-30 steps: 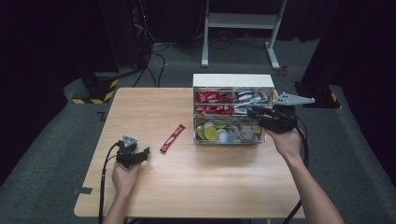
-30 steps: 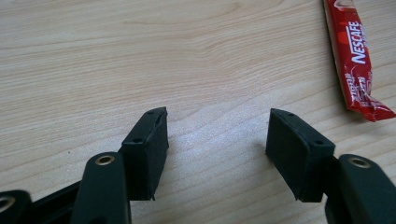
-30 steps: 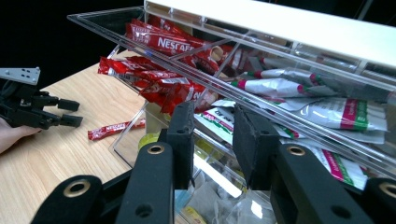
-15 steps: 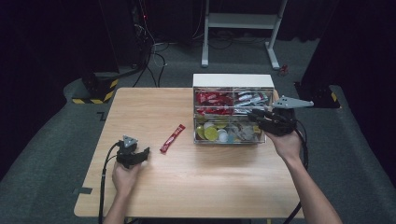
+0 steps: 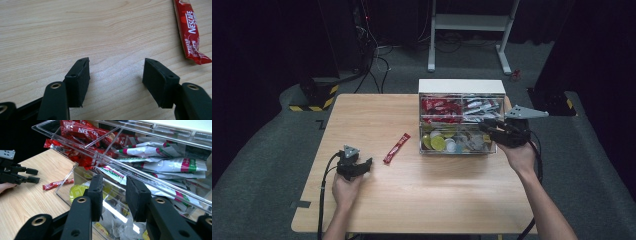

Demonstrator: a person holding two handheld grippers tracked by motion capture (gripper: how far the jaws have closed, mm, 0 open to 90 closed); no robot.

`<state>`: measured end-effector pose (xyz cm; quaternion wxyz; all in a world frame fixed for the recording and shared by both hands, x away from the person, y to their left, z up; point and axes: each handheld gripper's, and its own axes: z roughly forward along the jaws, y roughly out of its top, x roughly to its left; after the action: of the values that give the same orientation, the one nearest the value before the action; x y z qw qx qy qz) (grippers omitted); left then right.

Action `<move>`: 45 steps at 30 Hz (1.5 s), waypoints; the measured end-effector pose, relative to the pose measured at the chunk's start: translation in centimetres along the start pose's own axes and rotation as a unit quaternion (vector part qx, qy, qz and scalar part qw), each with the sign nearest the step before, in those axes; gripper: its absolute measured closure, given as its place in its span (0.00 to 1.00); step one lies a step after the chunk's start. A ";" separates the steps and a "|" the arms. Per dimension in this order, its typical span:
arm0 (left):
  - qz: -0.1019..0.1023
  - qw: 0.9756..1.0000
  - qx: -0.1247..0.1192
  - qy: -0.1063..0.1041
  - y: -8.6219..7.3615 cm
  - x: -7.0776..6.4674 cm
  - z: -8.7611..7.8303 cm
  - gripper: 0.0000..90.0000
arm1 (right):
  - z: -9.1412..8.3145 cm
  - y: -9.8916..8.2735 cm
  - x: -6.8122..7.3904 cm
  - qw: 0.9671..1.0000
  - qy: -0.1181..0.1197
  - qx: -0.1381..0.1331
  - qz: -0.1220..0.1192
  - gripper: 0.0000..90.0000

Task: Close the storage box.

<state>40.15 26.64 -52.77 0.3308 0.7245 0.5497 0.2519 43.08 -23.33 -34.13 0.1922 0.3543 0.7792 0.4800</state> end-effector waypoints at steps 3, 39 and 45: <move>0.000 1.000 0.000 0.000 0.0 0.0 0.0 0.43 | 0.0 -0.2 -0.1 1.000 0.004 0.000 0.007 0.72; 0.000 1.000 0.000 -0.001 0.0 0.0 0.0 0.43 | -3.5 -4.6 -2.1 0.996 -0.048 -0.047 0.059 0.64; -0.001 1.000 0.000 -0.002 0.0 0.0 0.0 0.43 | -3.5 -5.7 -2.3 0.995 -0.051 -0.056 0.071 0.61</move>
<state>40.16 26.67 -52.77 0.3317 0.7246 0.5499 0.2501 40.26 -28.80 -37.66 0.2167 0.4212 0.7131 0.5168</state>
